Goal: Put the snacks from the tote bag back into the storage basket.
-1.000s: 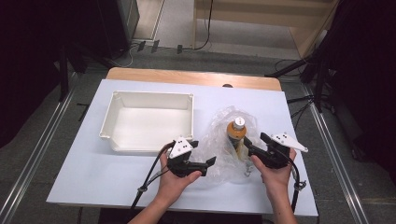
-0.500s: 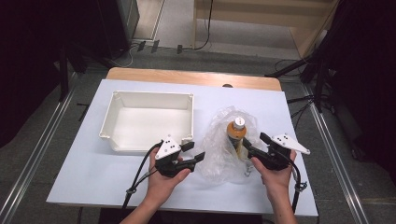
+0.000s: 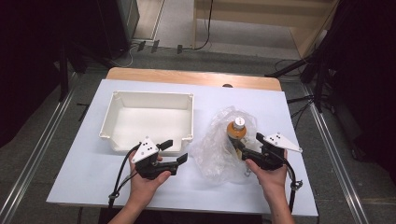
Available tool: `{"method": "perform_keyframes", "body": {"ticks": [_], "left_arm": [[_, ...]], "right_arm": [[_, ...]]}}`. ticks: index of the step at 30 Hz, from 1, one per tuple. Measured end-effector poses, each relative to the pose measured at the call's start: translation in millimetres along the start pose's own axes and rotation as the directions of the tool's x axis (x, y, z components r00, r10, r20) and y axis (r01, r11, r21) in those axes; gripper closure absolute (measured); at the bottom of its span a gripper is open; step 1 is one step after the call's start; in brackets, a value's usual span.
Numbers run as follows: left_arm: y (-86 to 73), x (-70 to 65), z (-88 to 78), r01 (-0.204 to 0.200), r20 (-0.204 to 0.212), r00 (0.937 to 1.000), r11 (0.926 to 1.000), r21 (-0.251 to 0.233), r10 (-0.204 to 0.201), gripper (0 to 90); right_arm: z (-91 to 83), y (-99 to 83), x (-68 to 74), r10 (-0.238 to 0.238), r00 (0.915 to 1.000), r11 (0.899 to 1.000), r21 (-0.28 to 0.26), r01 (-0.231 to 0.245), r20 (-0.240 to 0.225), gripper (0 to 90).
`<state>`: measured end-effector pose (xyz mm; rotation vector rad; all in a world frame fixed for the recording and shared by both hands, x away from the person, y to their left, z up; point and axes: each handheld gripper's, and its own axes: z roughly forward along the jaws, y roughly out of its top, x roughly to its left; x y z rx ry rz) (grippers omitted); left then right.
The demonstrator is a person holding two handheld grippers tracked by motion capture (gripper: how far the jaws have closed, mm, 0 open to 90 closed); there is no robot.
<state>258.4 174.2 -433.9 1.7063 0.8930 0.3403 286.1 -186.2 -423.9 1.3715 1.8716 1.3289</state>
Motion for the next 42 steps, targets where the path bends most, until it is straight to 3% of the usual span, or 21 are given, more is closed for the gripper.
{"method": "perform_keyframes", "body": {"ticks": [3, 14, 20, 22, 29, 42], "left_arm": [[-1.1, 2.8, -5.4, -0.015, -0.006, 0.9999, 0.9999, -0.001, 0.015, 21.5], [-10.0, 17.4, -36.0, 0.0, -0.05, 0.9987, 0.9997, -0.025, -0.001, 21.0], [-14.1, 30.9, -54.4, 0.006, -0.079, 0.9968, 0.9994, -0.035, -0.009, 20.9], [-13.5, 38.4, -61.1, -0.003, -0.111, 0.9938, 0.9994, -0.035, -0.001, 21.0], [-16.0, 61.6, -77.4, 0.045, -0.155, 0.9865, 0.9973, -0.058, -0.054, 21.1], [-22.7, 72.4, -96.8, 0.062, -0.17, 0.9831, 0.9969, -0.048, -0.07, 17.8]], "right_arm": [[0.4, -0.2, 1.2, -0.005, 1.0, 1.0, -0.006, 0.005, -0.006, 25.9], [3.8, -2.7, 6.4, -0.024, 0.9995, 1.0, -0.017, 0.023, -0.021, 32.7], [7.1, -5.1, 12.0, -0.033, 0.9994, 0.999, -0.024, 0.033, -0.01, 32.3], [8.2, -6.2, 13.1, -0.037, 0.9993, 0.999, -0.024, 0.037, -0.006, 32.1], [9.3, -6.7, 14.0, -0.038, 0.9992, 0.999, -0.036, 0.039, 0.009, 31.6], [9.4, -2.9, 21.0, -0.026, 0.9996, 0.999, -0.047, 0.027, 0.008, 30.3]]}}
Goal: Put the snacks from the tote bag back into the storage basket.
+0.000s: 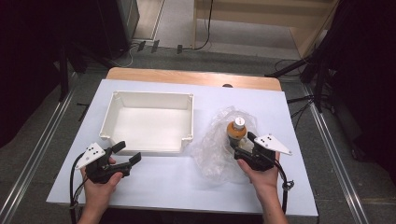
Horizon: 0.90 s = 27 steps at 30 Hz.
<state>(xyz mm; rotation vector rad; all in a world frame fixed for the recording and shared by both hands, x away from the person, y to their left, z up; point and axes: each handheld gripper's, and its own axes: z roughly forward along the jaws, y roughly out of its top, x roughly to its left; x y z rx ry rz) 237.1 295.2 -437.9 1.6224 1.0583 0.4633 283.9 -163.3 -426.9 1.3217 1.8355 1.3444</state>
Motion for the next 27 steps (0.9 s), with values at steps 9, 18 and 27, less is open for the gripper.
{"method": "perform_keyframes", "body": {"ticks": [9, 18, 27], "left_arm": [[-3.9, 12.9, -10.3, 0.016, -0.034, 0.9993, 0.9999, -0.003, -0.016, 15.0], [-4.2, 18.3, -11.3, 0.022, -0.039, 0.999, 0.9997, -0.01, -0.023, 15.1], [-3.2, 24.8, -16.4, 0.027, -0.053, 0.9982, 0.9993, -0.025, -0.028, 14.9]], "right_arm": [[3.3, 5.0, -1.8, 0.018, 0.9998, 1.0, -0.014, -0.018, 0.0, 30.8], [23.5, 11.9, 2.5, 0.026, 0.9996, 0.999, 0.021, -0.026, 0.011, 28.4], [31.6, 15.2, 3.5, 0.037, 0.9992, 0.999, 0.025, -0.037, 0.015, 29.2]]}}
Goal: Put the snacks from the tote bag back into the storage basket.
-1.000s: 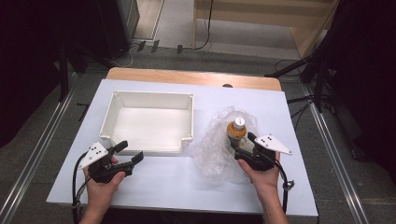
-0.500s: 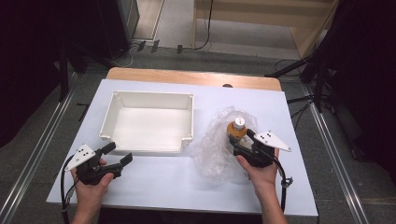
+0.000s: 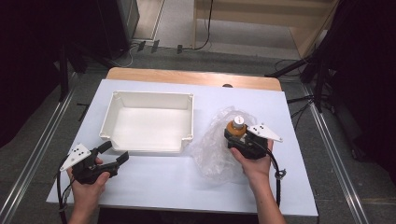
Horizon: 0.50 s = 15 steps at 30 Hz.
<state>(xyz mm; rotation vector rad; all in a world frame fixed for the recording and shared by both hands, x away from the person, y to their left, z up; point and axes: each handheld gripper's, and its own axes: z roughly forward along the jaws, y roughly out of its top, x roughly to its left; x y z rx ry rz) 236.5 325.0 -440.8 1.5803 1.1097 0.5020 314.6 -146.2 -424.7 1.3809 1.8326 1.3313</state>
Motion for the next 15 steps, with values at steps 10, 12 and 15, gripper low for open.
{"method": "perform_keyframes", "body": {"ticks": [10, 12, 15], "left_arm": [[-0.1, 5.0, -0.4, 0.025, -0.001, 0.9997, 0.9997, -0.006, -0.025, 14.9], [0.0, 5.3, -0.9, 0.023, -0.004, 0.9997, 0.9997, -0.009, -0.023, 14.9], [0.4, 7.2, -1.7, 0.03, -0.011, 0.9995, 0.9995, -0.01, -0.03, 14.3]], "right_arm": [[2.8, 3.5, 3.6, -0.02, 0.9997, 1.0, 0.017, 0.02, 0.011, 30.9], [1.6, 5.6, 3.4, -0.01, 0.9999, 1.0, 0.015, 0.01, 0.009, 30.9], [-3.0, 12.5, 2.1, 0.021, 0.9997, 1.0, -0.004, -0.021, -0.009, 31.0]]}}
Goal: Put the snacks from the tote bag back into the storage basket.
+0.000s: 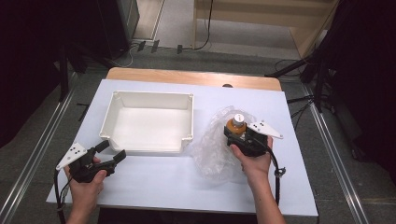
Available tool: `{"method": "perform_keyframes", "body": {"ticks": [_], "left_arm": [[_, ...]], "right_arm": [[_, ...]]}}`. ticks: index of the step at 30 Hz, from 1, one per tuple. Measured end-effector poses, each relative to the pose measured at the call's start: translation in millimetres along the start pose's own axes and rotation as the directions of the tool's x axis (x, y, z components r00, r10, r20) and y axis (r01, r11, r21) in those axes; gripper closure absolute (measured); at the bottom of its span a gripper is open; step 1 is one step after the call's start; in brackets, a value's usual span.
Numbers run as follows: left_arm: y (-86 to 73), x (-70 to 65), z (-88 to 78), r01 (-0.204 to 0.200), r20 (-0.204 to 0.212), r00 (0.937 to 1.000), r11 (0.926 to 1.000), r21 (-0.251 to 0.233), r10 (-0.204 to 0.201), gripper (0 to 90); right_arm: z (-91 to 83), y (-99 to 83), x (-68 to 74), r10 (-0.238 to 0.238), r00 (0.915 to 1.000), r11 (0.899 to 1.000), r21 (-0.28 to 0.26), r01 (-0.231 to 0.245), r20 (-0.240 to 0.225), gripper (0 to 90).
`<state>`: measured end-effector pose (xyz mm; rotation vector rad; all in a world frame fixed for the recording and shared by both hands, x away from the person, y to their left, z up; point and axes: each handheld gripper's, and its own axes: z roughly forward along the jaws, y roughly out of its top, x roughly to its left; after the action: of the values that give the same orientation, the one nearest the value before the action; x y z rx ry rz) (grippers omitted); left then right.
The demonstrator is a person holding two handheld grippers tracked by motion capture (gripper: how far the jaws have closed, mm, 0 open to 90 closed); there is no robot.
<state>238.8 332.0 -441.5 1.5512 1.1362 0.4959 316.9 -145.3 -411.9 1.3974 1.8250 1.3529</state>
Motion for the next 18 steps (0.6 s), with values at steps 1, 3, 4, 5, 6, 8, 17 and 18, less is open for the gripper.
{"method": "perform_keyframes", "body": {"ticks": [1, 3, 4, 5, 6, 8, 17, 18], "left_arm": [[0.1, 0.6, -0.2, 0.001, 0.002, 1.0, 1.0, -0.003, -0.001, 14.0], [0.6, 1.0, -1.2, 0.0, 0.0, 1.0, 1.0, -0.004, 0.0, 13.9], [0.8, 1.2, -1.7, -0.001, -0.003, 1.0, 1.0, -0.003, 0.001, 13.8], [0.9, 1.4, -1.9, 0.0, 0.0, 1.0, 1.0, -0.004, 0.0, 13.7], [0.8, 1.7, -1.9, 0.001, -0.002, 1.0, 1.0, -0.004, -0.001, 13.7], [0.8, 2.3, -2.0, 0.003, -0.005, 1.0, 1.0, -0.003, -0.003, 13.7], [0.5, 4.2, -2.1, 0.004, -0.006, 1.0, 1.0, -0.004, -0.004, 13.7], [0.5, 4.1, -2.0, 0.004, -0.006, 1.0, 1.0, -0.004, -0.004, 13.7]], "right_arm": [[-1.3, 2.3, 0.5, 0.0, 1.0, 1.0, 0.002, 0.0, -0.002, 31.0], [-4.4, 8.0, 2.6, -0.013, 0.9999, 1.0, 0.0, 0.013, -0.001, 30.9], [-6.2, 10.6, 3.7, -0.024, 0.9997, 1.0, -0.002, 0.024, -0.003, 30.9], [-8.4, 13.7, 5.1, -0.033, 0.9995, 0.999, -0.007, 0.033, -0.006, 30.9], [-10.0, 15.4, 6.3, -0.031, 0.9995, 1.0, -0.004, 0.031, -0.01, 30.9], [-13.0, 19.0, 8.2, -0.042, 0.9991, 0.999, -0.012, 0.042, -0.009, 30.9], [-25.9, 34.0, 9.5, -0.041, 0.9991, 0.998, -0.044, 0.04, -0.009, 31.0], [-27.0, 36.4, 9.2, -0.041, 0.9991, 0.998, -0.046, 0.041, -0.008, 30.9]]}}
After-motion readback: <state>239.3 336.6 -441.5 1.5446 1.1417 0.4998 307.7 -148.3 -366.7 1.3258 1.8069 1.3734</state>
